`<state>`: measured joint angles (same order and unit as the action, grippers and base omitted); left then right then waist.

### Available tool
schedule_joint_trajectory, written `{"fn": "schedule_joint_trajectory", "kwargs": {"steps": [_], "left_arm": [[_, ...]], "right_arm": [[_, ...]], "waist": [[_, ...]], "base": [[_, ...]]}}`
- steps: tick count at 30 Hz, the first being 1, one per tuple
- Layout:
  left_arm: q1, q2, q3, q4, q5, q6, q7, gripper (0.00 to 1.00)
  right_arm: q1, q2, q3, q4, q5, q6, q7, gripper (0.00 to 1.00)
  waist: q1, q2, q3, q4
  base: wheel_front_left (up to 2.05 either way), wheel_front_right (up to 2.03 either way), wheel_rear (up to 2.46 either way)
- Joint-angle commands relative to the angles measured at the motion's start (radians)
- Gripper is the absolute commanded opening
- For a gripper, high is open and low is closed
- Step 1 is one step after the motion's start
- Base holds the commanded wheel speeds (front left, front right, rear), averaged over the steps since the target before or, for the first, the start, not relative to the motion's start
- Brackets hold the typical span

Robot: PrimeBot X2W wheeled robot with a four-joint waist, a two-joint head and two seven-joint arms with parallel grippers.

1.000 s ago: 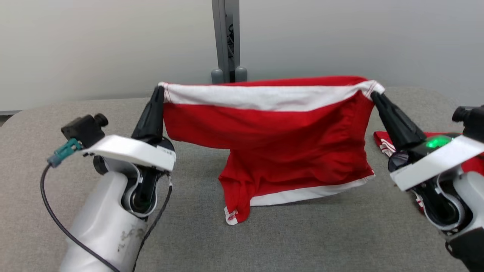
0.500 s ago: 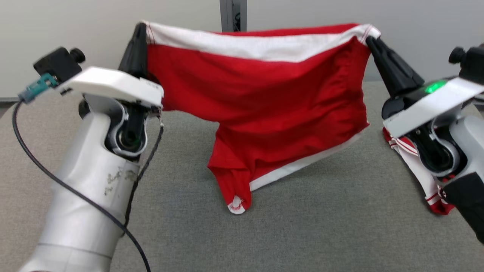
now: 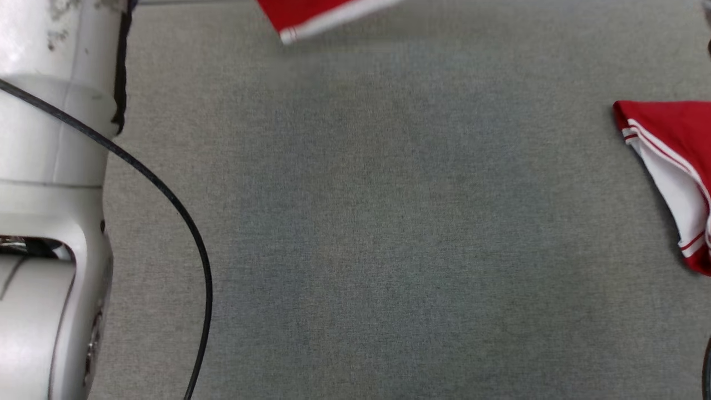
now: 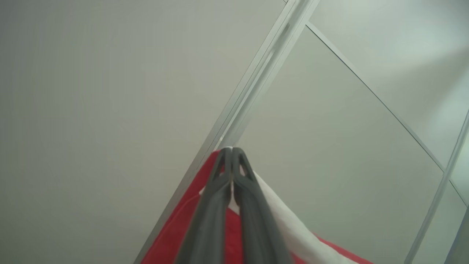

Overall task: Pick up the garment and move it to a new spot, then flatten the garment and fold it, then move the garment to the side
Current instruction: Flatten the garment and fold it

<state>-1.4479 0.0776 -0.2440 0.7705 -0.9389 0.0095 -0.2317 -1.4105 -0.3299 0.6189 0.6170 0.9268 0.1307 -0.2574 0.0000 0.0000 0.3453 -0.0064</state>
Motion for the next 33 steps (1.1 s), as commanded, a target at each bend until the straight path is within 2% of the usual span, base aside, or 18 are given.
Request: {"fn": "schedule_joint_trajectory", "kwargs": {"steps": [1,5,7,9,18,26,33], "left_arm": [[-0.04,-0.005,0.015,0.008,0.013,-0.013,-0.018,0.0],[-0.076,-0.016,0.08,-0.012,0.05,-0.051,-0.032,0.0],[-0.032,-0.022,0.1,-0.026,0.083,-0.068,-0.033,0.0],[0.017,-0.026,0.082,-0.031,0.093,-0.085,-0.032,0.0],[0.27,-0.024,-0.031,0.044,0.024,-0.115,-0.031,0.0],[0.425,-0.024,-0.111,0.116,0.089,-0.132,-0.031,0.0],[0.526,-0.025,-0.163,0.2,0.132,-0.139,-0.032,0.0]], "right_arm": [[-0.032,0.013,-0.07,0.001,-0.028,0.0,-0.011,0.0],[-0.006,0.065,-0.207,-0.034,-0.113,0.0,-0.007,0.0],[0.028,0.08,-0.232,-0.04,-0.13,0.0,-0.007,0.0],[0.069,0.082,-0.22,-0.034,-0.134,0.0,-0.007,0.0],[0.299,0.013,-0.05,0.02,0.001,0.0,-0.007,0.0],[0.46,-0.064,0.123,-0.016,0.191,0.0,-0.007,0.0],[0.546,-0.13,0.283,-0.038,0.299,0.0,0.0,0.0]], "waist": [[0.0,0.0,0.121,0.006],[0.0,0.0,0.19,0.029],[0.0,0.0,0.213,0.038],[0.0,0.0,0.228,0.047],[0.0,0.0,0.196,0.091],[0.0,0.0,0.1,0.12],[0.0,0.0,0.016,0.137]], "base": [[0.0,0.0,0.0],[0.0,0.0,0.0],[0.0,0.0,0.0],[0.0,0.0,0.0],[0.0,0.0,0.0],[0.0,0.0,0.0],[0.0,0.0,0.0]]}}
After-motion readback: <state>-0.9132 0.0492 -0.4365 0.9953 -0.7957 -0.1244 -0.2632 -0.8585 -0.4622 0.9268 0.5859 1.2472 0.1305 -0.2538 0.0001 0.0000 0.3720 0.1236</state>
